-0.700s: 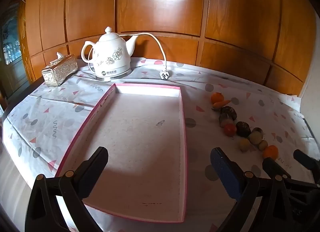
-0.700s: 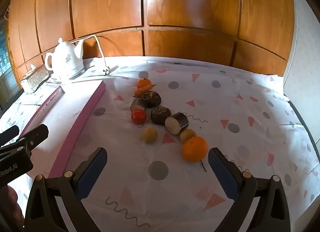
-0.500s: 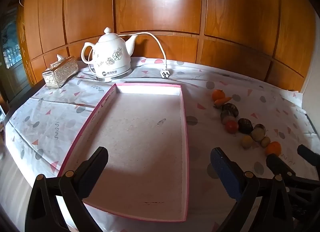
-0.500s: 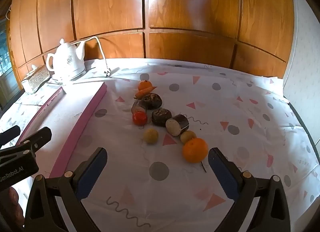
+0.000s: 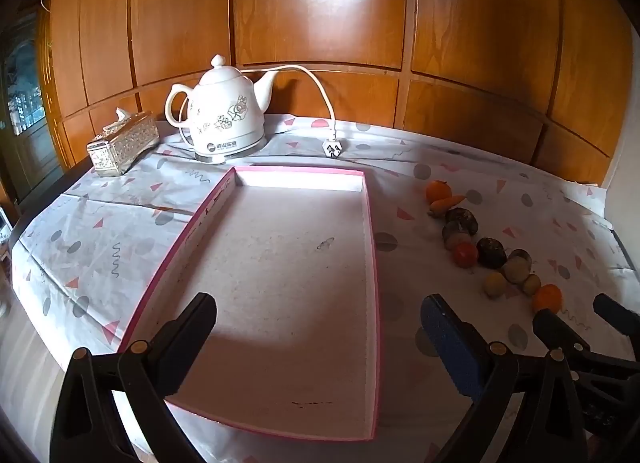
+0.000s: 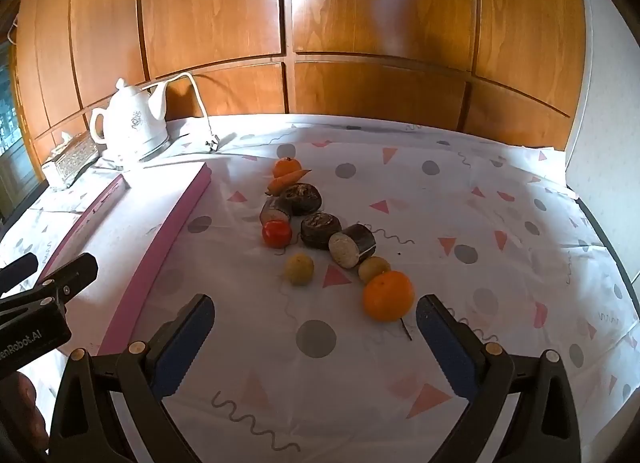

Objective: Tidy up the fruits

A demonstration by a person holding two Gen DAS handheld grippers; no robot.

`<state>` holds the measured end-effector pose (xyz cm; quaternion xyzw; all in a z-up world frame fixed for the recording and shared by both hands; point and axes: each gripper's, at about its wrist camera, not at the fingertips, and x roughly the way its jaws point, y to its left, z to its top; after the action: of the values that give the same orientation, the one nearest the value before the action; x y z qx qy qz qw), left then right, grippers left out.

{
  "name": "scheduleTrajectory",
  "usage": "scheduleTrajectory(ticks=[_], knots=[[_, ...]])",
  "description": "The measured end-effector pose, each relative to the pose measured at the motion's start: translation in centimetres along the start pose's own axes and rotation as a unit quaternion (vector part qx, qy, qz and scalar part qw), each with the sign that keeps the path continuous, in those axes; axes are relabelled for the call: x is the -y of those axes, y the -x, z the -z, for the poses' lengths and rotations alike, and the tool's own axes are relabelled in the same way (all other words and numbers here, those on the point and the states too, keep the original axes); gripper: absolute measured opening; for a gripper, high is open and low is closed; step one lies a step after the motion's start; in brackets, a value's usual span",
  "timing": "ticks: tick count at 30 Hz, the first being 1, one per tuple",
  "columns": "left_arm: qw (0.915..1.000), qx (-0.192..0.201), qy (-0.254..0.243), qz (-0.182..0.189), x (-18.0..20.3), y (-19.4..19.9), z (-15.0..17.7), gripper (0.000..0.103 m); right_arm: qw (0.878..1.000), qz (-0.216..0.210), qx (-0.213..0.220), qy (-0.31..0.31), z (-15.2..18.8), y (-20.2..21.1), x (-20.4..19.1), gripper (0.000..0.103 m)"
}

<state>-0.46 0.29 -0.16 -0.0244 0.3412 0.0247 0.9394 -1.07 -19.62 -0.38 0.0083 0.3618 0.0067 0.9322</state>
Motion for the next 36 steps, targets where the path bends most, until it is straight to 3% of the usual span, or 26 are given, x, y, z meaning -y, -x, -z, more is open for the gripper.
scheduleTrajectory(ticks=[36], knots=[[0.9999, -0.006, -0.004, 0.013, 1.0, 0.0, -0.5, 0.103, 1.0, 0.001, -0.003, -0.011, -0.1, -0.3, 1.3, 0.102]])
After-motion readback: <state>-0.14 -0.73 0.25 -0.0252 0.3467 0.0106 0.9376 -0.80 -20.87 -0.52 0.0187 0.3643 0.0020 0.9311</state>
